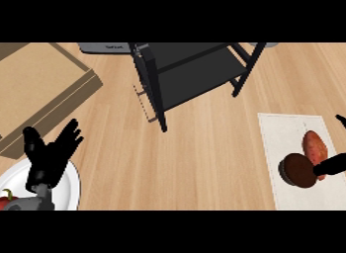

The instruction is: Pick the sweet potato from the placemat and place it in the tiered shelf

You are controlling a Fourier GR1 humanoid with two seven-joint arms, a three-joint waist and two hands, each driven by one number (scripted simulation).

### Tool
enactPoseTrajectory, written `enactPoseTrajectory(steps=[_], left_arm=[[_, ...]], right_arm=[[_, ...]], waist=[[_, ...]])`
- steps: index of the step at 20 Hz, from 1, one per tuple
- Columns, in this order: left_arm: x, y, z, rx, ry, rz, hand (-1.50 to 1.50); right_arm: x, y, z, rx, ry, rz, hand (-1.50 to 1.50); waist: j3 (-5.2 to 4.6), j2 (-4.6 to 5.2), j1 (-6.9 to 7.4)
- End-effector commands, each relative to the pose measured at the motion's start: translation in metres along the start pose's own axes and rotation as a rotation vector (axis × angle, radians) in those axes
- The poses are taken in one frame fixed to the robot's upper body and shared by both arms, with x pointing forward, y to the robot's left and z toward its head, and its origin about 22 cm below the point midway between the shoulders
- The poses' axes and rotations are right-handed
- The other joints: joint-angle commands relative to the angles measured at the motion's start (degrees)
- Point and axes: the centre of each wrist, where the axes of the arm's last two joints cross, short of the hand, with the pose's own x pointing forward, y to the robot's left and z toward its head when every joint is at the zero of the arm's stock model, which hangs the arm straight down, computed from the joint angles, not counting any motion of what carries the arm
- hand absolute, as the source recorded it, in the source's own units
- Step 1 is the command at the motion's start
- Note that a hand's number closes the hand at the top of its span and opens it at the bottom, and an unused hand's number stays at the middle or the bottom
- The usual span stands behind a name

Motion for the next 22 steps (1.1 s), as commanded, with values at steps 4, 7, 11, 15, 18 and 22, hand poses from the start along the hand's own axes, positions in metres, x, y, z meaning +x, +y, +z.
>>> enactPoseTrajectory(steps=[4, 7, 11, 15, 18, 22], left_arm=[[-0.009, -0.001, 0.002, -0.006, 0.014, 0.001, 0.00], [0.004, -0.004, 0.001, 0.008, 0.011, 0.008, 0.00], [0.002, -0.010, -0.004, -0.011, 0.000, -0.004, 0.00], [0.016, -0.007, -0.002, 0.007, 0.021, -0.005, 0.00], [-0.014, -0.004, -0.001, -0.010, 0.014, -0.008, 0.00], [0.003, -0.004, 0.014, 0.001, 0.005, 0.005, 0.00]], right_arm=[[-0.014, 0.020, -0.021, -0.005, -0.025, -0.006, -1.50], [-0.020, 0.024, -0.023, 0.012, -0.048, -0.018, -1.50], [-0.008, 0.035, -0.021, 0.240, -0.133, 0.277, 1.50], [0.006, 0.049, -0.025, 0.174, -0.181, 0.081, 1.50], [0.007, 0.042, -0.018, 0.159, -0.245, 0.060, 1.50], [0.008, 0.046, -0.001, 0.088, -0.309, 0.041, 1.50]], waist=[[0.30, 0.33, 0.08], [0.30, 0.31, 0.02], [0.31, 0.58, 0.60], [0.30, 0.34, 0.03], [0.27, 0.29, -0.20], [0.28, 0.16, -0.21]])
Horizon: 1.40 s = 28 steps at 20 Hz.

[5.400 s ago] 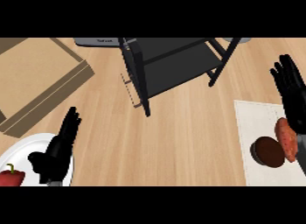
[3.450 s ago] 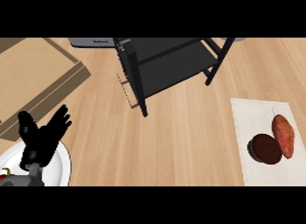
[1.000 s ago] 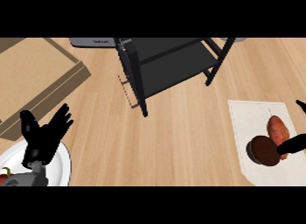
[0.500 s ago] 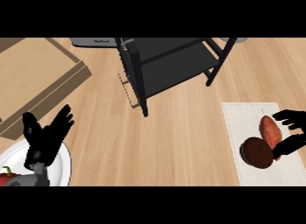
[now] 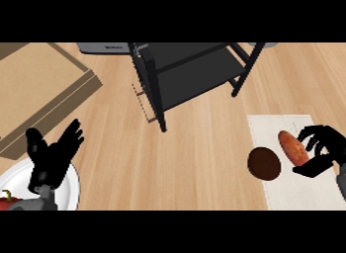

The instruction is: Pick the sweet potato from the placemat and place it in the tiered shelf

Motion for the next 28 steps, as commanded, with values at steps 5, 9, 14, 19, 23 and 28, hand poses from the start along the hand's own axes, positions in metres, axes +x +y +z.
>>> enactPoseTrajectory(steps=[5, 9, 14, 19, 23, 28], left_arm=[[0.000, -0.003, -0.002, -0.042, 0.016, -0.010, 0.00], [0.014, -0.017, -0.007, -0.030, 0.013, -0.002, 0.00], [0.006, -0.002, -0.005, 0.009, 0.023, 0.009, 0.00], [-0.006, 0.002, 0.002, 0.011, 0.029, 0.007, 0.00], [-0.003, 0.008, 0.002, 0.012, 0.034, 0.003, 0.00], [0.002, -0.009, 0.001, -0.016, 0.025, 0.001, 0.00]], right_arm=[[0.141, 0.069, 0.026, 0.156, -0.552, 0.187, 1.50], [0.236, 0.115, 0.077, 0.269, -0.867, 0.174, 1.50], [0.276, 0.082, 0.157, 0.104, -1.006, 0.072, 1.50], [0.282, 0.019, 0.213, -0.086, -0.964, 0.004, 1.50], [0.291, -0.029, 0.239, -0.144, -0.926, 0.003, 1.50], [0.332, -0.069, 0.256, -0.193, -0.914, -0.044, 1.50]], waist=[[0.20, 0.02, 2.50], [0.30, -0.25, 1.52], [0.29, -0.51, -1.24], [0.32, -0.34, -0.98], [0.32, 0.04, -0.25], [0.32, 0.14, 0.32]])
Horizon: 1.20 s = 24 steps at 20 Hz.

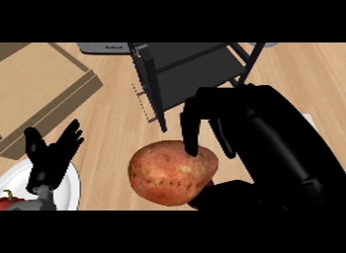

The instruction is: Pick the sweet potato from the placemat and place it in the tiered shelf

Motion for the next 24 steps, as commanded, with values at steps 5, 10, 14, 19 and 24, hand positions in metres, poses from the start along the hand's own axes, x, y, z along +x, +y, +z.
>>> enactPoseTrajectory(steps=[5, 10, 14, 19, 24], left_arm=[[-0.002, 0.014, -0.008, -0.007, 0.010, 0.015, 0.00], [0.018, -0.005, -0.013, 0.013, 0.005, -0.012, 0.00], [0.012, 0.019, -0.015, -0.008, -0.003, -0.015, 0.00], [-0.008, 0.001, -0.002, 0.001, 0.009, 0.005, 0.00], [-0.008, -0.001, 0.001, -0.017, -0.009, 0.003, 0.00]], right_arm=[[0.041, -0.067, -0.048, -0.088, 0.068, -0.050, 1.50], [0.012, -0.102, -0.081, -0.136, 0.079, -0.081, 1.50], [0.001, -0.110, -0.112, -0.119, 0.084, -0.043, 1.50], [-0.012, -0.109, -0.132, -0.078, 0.084, -0.011, 1.50], [-0.020, -0.085, -0.165, -0.032, 0.077, 0.068, 1.50]], waist=[[-0.05, 0.22, 0.37], [0.04, 0.38, 0.45], [0.00, 0.54, 0.70], [0.03, 0.46, 0.83], [0.01, 0.66, 1.60]])
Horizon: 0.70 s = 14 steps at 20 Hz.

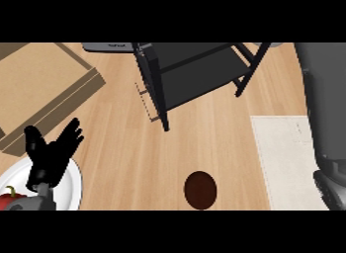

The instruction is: Pick the sweet potato from the placemat and place it in the tiered shelf

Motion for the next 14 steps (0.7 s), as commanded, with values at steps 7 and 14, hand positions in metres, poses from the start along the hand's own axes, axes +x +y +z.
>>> enactPoseTrajectory(steps=[7, 14], left_arm=[[0.000, 0.003, 0.011, -0.015, 0.003, 0.007, 0.00], [0.005, -0.009, -0.002, -0.021, -0.002, -0.012, 0.00]], right_arm=[[-0.031, 0.030, -0.046, -0.010, -0.012, 0.066, 1.50], [-0.056, 0.042, -0.064, -0.024, -0.007, 0.058, 1.50]], waist=[[-0.02, 0.10, 0.58], [-0.01, 0.19, 0.45]])
